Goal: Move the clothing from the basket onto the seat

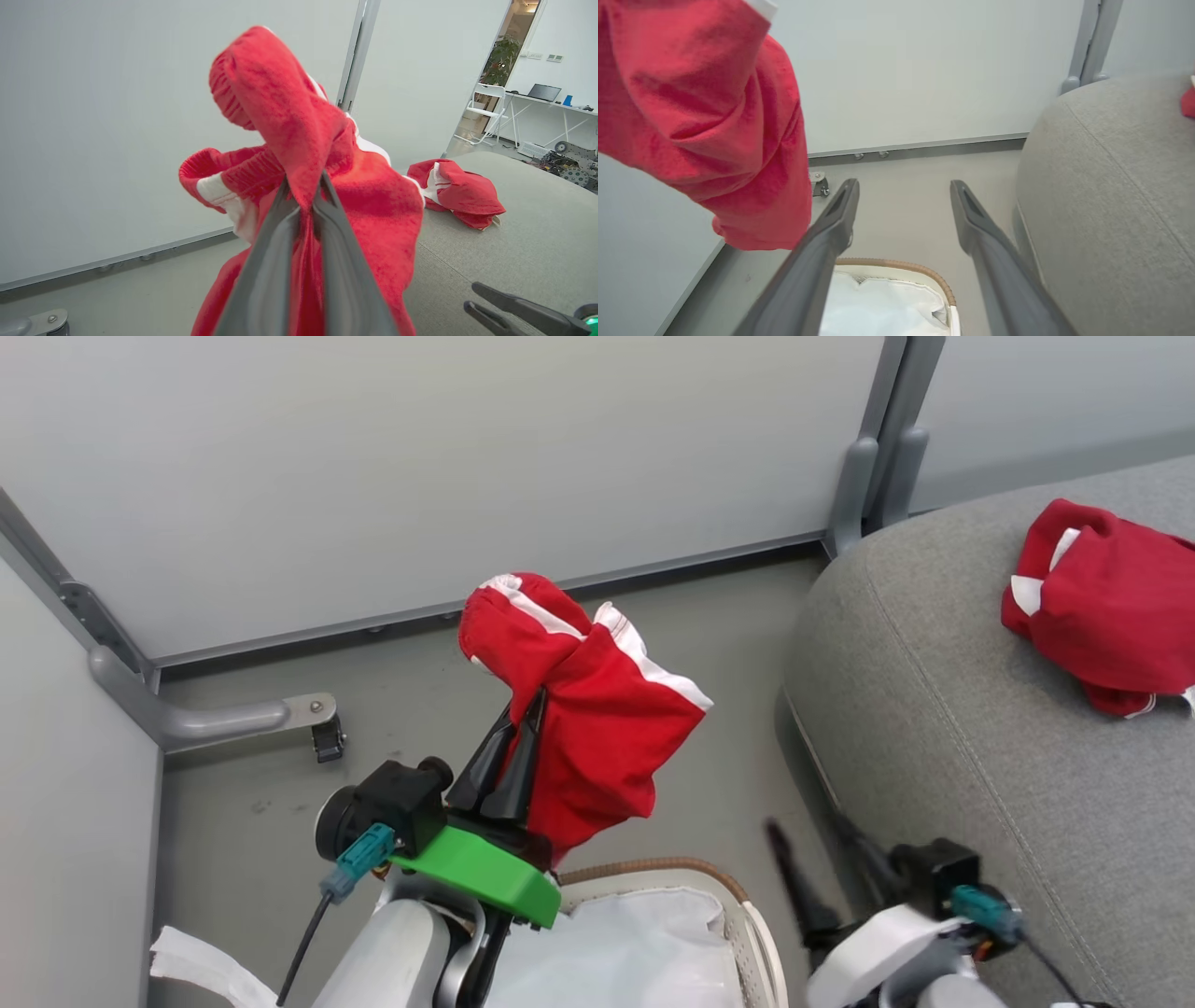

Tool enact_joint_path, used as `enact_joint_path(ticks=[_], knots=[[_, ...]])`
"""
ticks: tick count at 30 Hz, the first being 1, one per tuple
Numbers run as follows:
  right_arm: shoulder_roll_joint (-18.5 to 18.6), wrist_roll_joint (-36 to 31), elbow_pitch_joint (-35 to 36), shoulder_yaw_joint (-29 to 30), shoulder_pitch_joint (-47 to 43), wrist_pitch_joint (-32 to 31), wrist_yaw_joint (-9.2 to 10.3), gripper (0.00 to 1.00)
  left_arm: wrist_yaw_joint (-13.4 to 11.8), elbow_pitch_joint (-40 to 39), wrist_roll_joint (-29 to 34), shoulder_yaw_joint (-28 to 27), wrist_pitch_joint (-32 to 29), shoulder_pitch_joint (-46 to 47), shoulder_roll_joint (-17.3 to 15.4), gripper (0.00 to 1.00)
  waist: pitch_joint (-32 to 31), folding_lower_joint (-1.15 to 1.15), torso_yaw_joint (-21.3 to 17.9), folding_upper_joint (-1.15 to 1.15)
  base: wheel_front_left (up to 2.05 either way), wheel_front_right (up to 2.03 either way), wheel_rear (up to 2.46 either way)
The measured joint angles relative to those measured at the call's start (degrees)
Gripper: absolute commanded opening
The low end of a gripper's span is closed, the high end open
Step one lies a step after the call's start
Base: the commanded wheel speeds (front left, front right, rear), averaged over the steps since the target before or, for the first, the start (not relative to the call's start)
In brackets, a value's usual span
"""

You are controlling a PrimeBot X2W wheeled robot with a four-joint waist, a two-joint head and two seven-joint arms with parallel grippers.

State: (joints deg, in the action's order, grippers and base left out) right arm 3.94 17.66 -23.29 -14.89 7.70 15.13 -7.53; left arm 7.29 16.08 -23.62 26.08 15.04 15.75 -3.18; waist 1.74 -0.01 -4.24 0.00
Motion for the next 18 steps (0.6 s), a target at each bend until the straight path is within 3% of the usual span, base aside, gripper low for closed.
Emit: enact_joint_path(ticks=[4, 8, 16, 17, 18], knots=[[2.4, 6.0, 3.1, -10.7, 2.0, 0.0, 0.00, 1.00, 0.0, -1.4, -0.1, 1.1, 0.0, -0.1, 0.2, 0.00, -0.3, 0.00, 0.7, 0.00, 0.00, 0.00, 0.00], [4.1, 10.7, 6.1, -16.8, 6.4, 0.0, 0.00, 1.00, 0.0, -2.2, -0.5, 2.2, 0.0, -0.1, 0.2, 0.00, 0.5, 0.00, 1.2, 0.00, 0.00, 0.00, 0.00], [3.5, 13.7, 3.7, -22.8, 14.2, 0.0, 0.00, 1.00, 0.0, -2.4, -2.4, 5.8, 0.0, 1.0, 0.3, 0.00, 2.1, 0.00, 3.0, 0.00, 0.00, 0.00, 0.00], [2.2, 15.1, 2.7, -23.1, 15.6, 0.0, 0.00, 0.38, 0.0, -2.5, -3.1, 6.8, 0.0, 1.4, 0.3, 0.00, 2.5, 0.00, 3.5, 0.00, 0.00, 0.00, 0.00], [1.9, 15.2, 2.4, -23.3, 16.1, 0.0, 0.00, 0.00, 0.0, -2.4, -3.4, 7.2, 0.0, 1.4, 0.3, 0.00, 2.6, 0.00, 3.7, 0.00, 0.00, 0.00, 0.00]])
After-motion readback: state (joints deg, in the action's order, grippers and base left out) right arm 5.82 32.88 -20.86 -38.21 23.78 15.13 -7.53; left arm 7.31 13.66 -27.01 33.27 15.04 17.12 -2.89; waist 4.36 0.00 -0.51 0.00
